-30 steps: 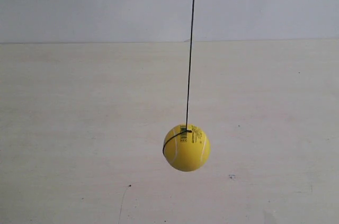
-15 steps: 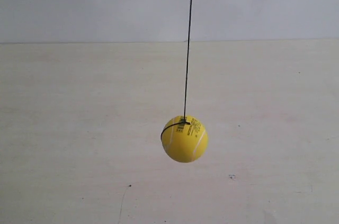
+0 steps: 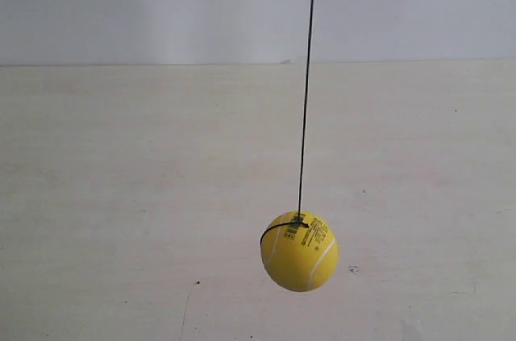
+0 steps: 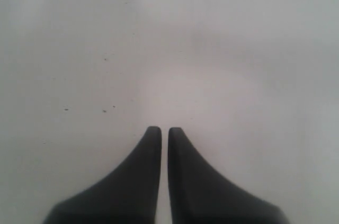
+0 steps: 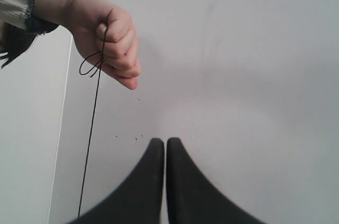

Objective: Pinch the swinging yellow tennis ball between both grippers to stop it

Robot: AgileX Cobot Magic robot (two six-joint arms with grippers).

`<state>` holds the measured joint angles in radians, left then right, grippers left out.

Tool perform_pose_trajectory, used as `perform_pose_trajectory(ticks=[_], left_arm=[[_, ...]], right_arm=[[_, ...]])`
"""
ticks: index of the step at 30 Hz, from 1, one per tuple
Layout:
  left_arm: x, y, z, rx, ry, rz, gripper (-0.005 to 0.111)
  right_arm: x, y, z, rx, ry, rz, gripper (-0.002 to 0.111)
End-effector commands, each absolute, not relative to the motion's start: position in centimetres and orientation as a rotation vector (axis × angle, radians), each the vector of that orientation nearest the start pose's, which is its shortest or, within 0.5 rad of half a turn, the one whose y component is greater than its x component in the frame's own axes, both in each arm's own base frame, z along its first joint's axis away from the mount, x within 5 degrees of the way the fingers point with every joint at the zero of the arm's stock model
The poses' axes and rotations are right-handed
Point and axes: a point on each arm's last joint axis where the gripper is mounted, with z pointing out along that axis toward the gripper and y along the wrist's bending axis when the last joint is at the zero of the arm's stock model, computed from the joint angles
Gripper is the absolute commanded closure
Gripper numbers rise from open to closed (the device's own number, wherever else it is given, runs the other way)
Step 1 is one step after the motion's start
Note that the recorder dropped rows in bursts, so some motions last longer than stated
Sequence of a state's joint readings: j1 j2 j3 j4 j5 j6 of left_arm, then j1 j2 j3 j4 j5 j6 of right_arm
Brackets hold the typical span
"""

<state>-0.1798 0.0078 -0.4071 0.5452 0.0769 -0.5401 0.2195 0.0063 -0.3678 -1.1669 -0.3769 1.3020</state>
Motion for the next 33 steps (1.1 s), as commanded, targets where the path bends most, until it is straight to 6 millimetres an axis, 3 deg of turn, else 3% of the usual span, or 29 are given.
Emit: perform_pose_trajectory(ticks=[1, 9, 15, 24, 33], left_arm=[[1.2, 0.2, 33.6, 0.031, 1.150, -0.086, 0.102], [1.2, 0.2, 33.6, 0.020, 1.151, -0.096, 0.102], [1.2, 0.0, 33.5, -0.145, 1.156, -0.395, 0.102], [1.3, -0.1, 33.4, -0.181, 1.158, -0.458, 0.102], [2.8, -0.2, 30.5, -0.243, 1.248, -0.497, 0.102]], right_arm=[[-0.5, 3.0, 34.3, -0.345, 0.944, 0.517, 0.108], [-0.5, 3.0, 34.3, -0.347, 0.943, 0.518, 0.108], [-0.5, 3.0, 34.3, -0.347, 0.943, 0.518, 0.108], [-0.5, 3.0, 34.3, -0.347, 0.943, 0.518, 0.108], [-0.5, 3.0, 34.3, -0.347, 0.943, 0.518, 0.108]])
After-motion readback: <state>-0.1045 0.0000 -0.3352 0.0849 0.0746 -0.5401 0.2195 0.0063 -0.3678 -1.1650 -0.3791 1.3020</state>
